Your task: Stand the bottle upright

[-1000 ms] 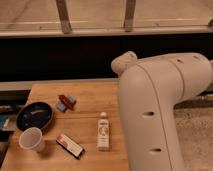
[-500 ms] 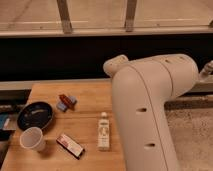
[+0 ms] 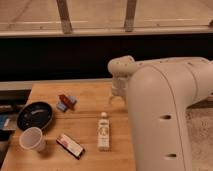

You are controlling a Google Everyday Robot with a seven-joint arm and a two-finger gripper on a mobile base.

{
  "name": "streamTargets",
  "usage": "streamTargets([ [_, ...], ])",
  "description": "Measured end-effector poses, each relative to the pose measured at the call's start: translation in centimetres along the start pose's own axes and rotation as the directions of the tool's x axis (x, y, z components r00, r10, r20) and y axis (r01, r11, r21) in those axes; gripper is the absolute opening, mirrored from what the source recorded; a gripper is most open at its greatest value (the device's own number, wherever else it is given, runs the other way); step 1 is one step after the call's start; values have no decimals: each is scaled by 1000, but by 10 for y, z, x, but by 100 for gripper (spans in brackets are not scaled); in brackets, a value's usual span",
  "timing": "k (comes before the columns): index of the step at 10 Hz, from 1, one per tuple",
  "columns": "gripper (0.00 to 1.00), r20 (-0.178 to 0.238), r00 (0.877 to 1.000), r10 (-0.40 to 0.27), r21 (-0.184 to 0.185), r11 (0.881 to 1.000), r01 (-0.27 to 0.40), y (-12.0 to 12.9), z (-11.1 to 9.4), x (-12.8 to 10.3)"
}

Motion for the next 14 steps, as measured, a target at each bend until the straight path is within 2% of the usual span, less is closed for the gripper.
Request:
streamTargets([
  [2, 58, -10, 999, -51, -27, 998, 51, 17, 1, 22],
  [3, 58, -9, 996, -88, -23, 996, 88, 26, 2, 32],
  [4, 58, -3, 987, -159, 0, 987, 159, 39, 3, 46],
  [5, 58, 1, 982, -191, 8, 981, 191, 46, 3, 53],
  [9, 58, -2, 979, -203, 13, 979, 203, 46, 4, 54],
  [14, 58, -73, 971, -227, -2, 974, 227, 56, 30, 63],
])
